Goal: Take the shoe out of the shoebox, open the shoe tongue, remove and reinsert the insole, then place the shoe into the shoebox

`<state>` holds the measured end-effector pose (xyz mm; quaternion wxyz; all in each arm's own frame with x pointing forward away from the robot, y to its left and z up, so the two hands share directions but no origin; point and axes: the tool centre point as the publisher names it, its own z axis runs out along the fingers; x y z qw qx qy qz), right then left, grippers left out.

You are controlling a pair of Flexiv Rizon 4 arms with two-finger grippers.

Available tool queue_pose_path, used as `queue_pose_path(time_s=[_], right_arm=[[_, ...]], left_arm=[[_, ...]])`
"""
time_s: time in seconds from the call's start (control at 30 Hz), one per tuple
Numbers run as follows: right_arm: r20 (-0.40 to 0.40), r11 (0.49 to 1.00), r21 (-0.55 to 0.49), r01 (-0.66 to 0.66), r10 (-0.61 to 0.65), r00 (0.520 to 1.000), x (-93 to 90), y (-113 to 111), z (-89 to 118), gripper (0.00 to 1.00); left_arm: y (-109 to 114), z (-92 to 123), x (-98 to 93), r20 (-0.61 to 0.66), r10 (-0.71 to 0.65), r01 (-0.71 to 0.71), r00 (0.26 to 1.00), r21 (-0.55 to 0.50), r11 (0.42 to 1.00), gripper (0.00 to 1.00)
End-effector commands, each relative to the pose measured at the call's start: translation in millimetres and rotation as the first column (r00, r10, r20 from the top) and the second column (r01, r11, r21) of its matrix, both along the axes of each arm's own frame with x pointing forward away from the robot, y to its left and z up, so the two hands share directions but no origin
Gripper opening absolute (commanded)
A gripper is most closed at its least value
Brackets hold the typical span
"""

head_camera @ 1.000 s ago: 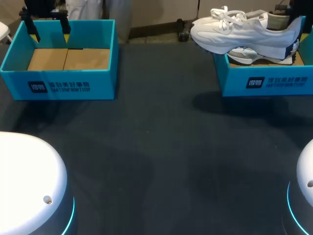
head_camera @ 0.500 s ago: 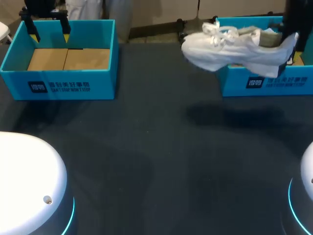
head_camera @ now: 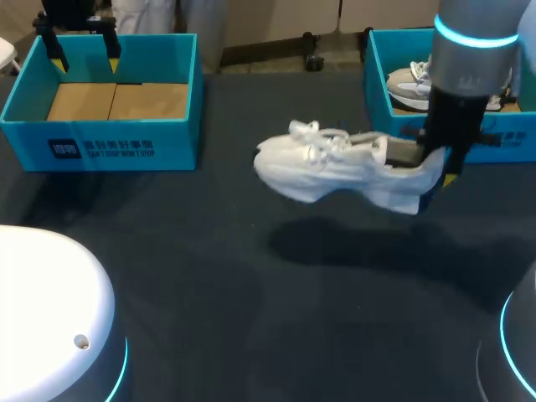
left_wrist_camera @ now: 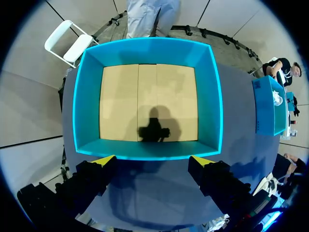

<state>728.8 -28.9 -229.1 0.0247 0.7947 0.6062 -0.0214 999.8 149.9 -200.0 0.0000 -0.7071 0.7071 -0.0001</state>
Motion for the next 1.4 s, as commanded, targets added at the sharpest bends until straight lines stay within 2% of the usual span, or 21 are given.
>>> queue_pose_path(time_s=[0.03,0.4,0.47,0.5,0.6,0.63,0.67,0.73,0.87,1.1,1.3,1.4], right_arm=[[0.025,1.0,-0.003,0.0,0.0,1.0,-3.6,0,-1,0.0],[0.025,1.0,-0.003,0.0,0.0,1.0,-3.6,0,-1,0.0],[0.023,0.999,-0.033,0.001,0.0,1.0,-8.0,8,-11,0.0],[0.019,1.0,0.002,-0.009,0.009,1.0,-11.9,12,-17,0.0],[0.018,1.0,0.019,-0.011,0.011,1.0,-23.2,21,-32,0.0],[0.014,1.0,0.001,-0.009,0.009,1.0,-30.6,27,-41,0.0],[0.014,1.0,0.001,-0.009,0.009,1.0,-30.6,27,-41,0.0],[0.012,1.0,0.013,-0.016,0.016,1.0,-41.8,36,-53,0.0],[-0.004,1.0,-0.001,-0.03,0.03,1.0,-51.9,53,-73,0.0],[-0.022,0.998,0.028,-0.053,0.054,0.998,-59.6,72,-110,0.0],[-0.021,0.997,0.025,-0.07,0.071,0.997,-60.8,86,-119,0.0],[-0.032,0.998,0.008,-0.066,0.066,0.997,-58.5,91,-129,0.0]], left_arm=[[0,0,0.1,0.0,0.0,0.0,1.0,0.0,1.0,1.0],[0,0,0.1,0.0,0.0,0.0,1.0,0.0,1.0,1.0],[0,0,0.1,0.0,0.0,0.0,1.0,0.0,1.0,1.0],[0,0,0.1,0.0,0.0,0.0,1.0,0.0,1.0,1.0],[0,0,0.1,0.0,0.0,0.0,1.0,0.0,1.0,1.0],[0,0,0.1,0.0,0.0,0.0,1.0,0.0,1.0,1.0],[0,0,0.1,0.0,0.0,0.0,1.0,0.0,1.0,1.0],[0,0,0.1,0.0,0.0,0.0,1.0,0.0,1.0,1.0],[0,0,0.1,0.0,0.0,0.0,1.0,0.0,1.0,1.0],[0,0,0.1,0.0,0.0,0.0,1.0,0.0,1.0,1.0],[0,0,0.1,0.0,0.0,0.0,1.0,0.0,1.0,1.0],[0,0,0.1,0.0,0.0,0.0,1.0,0.0,1.0,1.0]])
